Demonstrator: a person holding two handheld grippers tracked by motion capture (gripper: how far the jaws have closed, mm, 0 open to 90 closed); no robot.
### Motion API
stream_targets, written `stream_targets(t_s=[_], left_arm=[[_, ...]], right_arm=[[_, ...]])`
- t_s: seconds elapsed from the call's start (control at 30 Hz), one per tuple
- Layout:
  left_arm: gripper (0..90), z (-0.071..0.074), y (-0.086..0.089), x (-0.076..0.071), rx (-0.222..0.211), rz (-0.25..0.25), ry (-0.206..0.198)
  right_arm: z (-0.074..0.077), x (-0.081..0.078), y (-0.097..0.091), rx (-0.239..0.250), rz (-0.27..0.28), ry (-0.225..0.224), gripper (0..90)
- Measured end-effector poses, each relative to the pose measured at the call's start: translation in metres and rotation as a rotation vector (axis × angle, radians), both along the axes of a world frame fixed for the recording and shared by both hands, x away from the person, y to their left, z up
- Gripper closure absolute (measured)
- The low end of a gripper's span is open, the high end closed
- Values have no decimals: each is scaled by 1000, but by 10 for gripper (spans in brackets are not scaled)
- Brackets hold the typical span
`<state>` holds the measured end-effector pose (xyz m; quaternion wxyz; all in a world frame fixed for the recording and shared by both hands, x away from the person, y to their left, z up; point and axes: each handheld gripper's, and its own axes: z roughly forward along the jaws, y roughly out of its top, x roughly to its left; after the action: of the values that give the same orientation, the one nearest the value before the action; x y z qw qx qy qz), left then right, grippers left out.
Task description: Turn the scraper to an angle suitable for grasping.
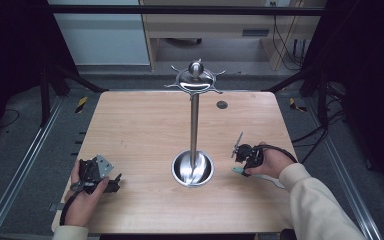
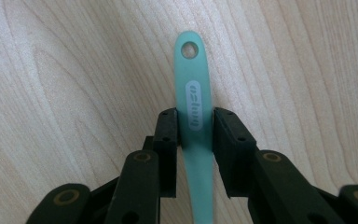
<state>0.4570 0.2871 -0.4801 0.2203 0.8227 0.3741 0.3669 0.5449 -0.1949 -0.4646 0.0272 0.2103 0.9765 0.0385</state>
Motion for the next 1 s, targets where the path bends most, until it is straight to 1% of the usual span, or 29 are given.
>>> stream_targets(t_s=[0.17, 0.2, 0.27, 0.33, 0.53, 0.6, 0.63, 0.67, 0.7, 0.73, 0.83, 0.93, 0.97, 1.0], left_arm=[[30, 0, 0, 0, 2, -3, 3], [30, -1, -1, -1, -3, 9, 12], [30, 0, -1, -1, -3, 8, 13], [30, 0, 0, -1, 3, 7, 15], [30, 0, 0, -1, -3, 9, 9], [30, 0, 0, -1, 3, 8, 15], [30, 0, -1, -1, 1, 9, 14], [30, 0, -1, -1, 1, 9, 14], [30, 0, -1, 0, -1, -3, 2], [30, 0, -2, -1, -8, 8, 10], [30, -1, -2, -1, -3, 9, 11], [30, -1, -1, -1, -3, 10, 13], [30, -1, -1, -1, -3, 9, 13], [30, -1, -1, -1, -3, 9, 13]], right_arm=[[0, 0, 0, 3, 3, -4, 724], [0, -1, 0, 2, 8, -4, 727], [0, -1, 0, 3, -1, -2, 732], [0, -1, 0, 5, 6, 0, 737], [1, -1, 1, -4, -19, 11, 742], [2, 0, 0, 3, -32, 22, 742], [3, 0, -1, 14, -36, 21, 742], [3, 0, -1, 14, -36, 21, 742], [6, 0, -5, 33, -42, 17, 743], [8, -1, -6, 36, -52, 18, 744], [16, -4, -10, 44, -69, -3, 745], [29, -8, -13, 66, -86, -25, 746], [33, -9, -14, 72, -79, -41, 745], [39, -11, -15, 77, -87, -51, 746]])
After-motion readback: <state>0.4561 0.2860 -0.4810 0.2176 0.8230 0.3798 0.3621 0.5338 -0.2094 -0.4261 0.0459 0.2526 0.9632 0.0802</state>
